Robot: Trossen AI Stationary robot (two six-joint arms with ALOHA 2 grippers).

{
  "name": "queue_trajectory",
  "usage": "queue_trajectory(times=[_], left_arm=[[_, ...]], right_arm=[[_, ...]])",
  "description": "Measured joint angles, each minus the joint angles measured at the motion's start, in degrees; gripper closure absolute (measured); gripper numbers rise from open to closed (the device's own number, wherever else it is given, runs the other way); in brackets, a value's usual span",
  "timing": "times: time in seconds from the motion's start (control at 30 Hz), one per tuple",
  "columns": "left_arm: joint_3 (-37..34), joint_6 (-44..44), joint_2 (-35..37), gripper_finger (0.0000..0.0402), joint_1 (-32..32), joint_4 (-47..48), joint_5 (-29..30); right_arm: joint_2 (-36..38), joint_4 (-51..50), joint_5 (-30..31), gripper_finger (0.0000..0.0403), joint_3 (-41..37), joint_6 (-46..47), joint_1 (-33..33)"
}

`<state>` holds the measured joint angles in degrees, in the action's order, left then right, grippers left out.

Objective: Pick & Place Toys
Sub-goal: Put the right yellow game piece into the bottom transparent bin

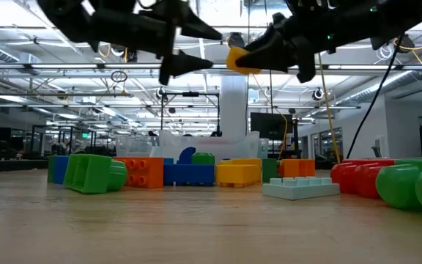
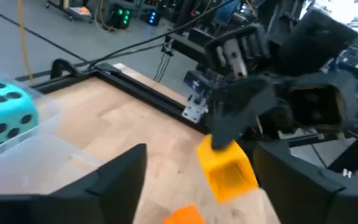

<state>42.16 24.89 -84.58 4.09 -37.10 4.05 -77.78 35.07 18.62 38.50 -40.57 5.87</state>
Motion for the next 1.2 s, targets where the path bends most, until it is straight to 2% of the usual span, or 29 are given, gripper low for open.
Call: queue_trajectory(times=[0.2,0.4,0.57,0.73,0.83,0.93,1.03,1.2], left_arm=[[4.9,2.7,-6.3,0.0046,1.3,0.1,-4.7],[8.3,4.0,-9.6,0.0056,1.3,-0.2,-5.7],[9.7,6.7,-11.2,0.0099,1.3,0.2,-5.6],[9.9,7.6,-11.6,0.0200,1.9,0.0,-5.8],[9.9,6.5,-11.0,0.0272,2.8,0.7,-7.7],[9.8,3.3,-8.2,0.0272,4.9,3.2,-9.5],[9.9,0.0,-4.0,0.0272,6.9,8.0,-8.9],[9.9,-5.9,-0.5,0.0272,8.6,20.3,-8.7]], right_arm=[[-2.0,5.0,2.8,0.0313,1.1,-8.2,0.2],[-2.1,5.9,2.4,0.0313,1.1,-8.8,-0.3],[-2.1,5.9,2.6,0.0313,1.1,-11.1,-0.3],[-2.1,5.2,4.4,0.0303,1.1,-10.8,-0.3],[-2.1,4.3,5.6,0.0273,1.1,-6.0,-0.2],[-0.6,2.9,13.5,0.0233,1.1,3.3,1.0],[3.0,-3.5,19.9,0.0202,1.1,9.6,2.4],[10.6,-16.4,18.5,0.0178,0.8,22.5,3.8]])
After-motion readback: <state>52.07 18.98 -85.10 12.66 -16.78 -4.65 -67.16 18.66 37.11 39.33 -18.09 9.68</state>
